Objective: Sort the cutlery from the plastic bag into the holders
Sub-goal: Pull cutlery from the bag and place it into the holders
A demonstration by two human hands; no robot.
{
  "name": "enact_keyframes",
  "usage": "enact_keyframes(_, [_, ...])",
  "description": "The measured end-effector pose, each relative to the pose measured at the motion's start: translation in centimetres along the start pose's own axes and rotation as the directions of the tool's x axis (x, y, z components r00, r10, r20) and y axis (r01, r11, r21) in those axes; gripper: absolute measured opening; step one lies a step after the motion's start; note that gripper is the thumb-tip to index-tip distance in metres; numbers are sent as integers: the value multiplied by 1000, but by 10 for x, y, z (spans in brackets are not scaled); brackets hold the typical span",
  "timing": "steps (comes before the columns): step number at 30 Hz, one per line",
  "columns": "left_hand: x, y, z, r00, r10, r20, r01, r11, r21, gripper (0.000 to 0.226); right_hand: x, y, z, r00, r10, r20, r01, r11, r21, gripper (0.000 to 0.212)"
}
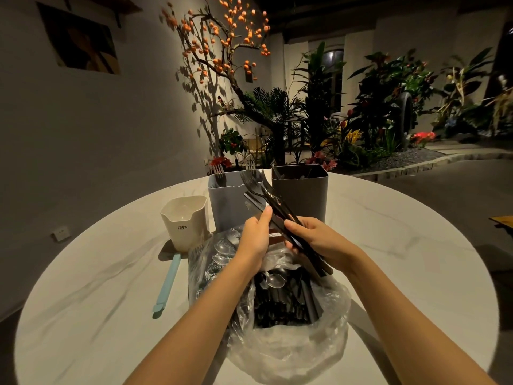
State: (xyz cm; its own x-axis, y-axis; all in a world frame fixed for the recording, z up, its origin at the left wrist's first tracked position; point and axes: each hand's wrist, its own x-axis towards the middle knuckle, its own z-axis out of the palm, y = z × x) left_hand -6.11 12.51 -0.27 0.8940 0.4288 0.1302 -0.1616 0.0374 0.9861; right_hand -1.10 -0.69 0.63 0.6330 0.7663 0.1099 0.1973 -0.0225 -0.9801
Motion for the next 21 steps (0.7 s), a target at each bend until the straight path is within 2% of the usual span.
enact_keyframes(8, [0,-1,0,995,69,-71,-66,997,49,43,1,2,-2,1000,6,-25,-6,999,35,24])
enact_keyframes(12, [4,0,-5,970,103,-222,-119,991,-57,42,6,8,-4,985,9,-171,-28,993,-113,26])
enact_keyframes(14, [4,2,-8,962,101,-254,-131,986,-106,43,7,11,-8,977,-1,-212,-33,987,-155,27])
enact_keyframes(21, [1,5,-5,991,54,-122,-80,974,-214,33,6,10,-9,994,-2,-106,-19,980,-197,32])
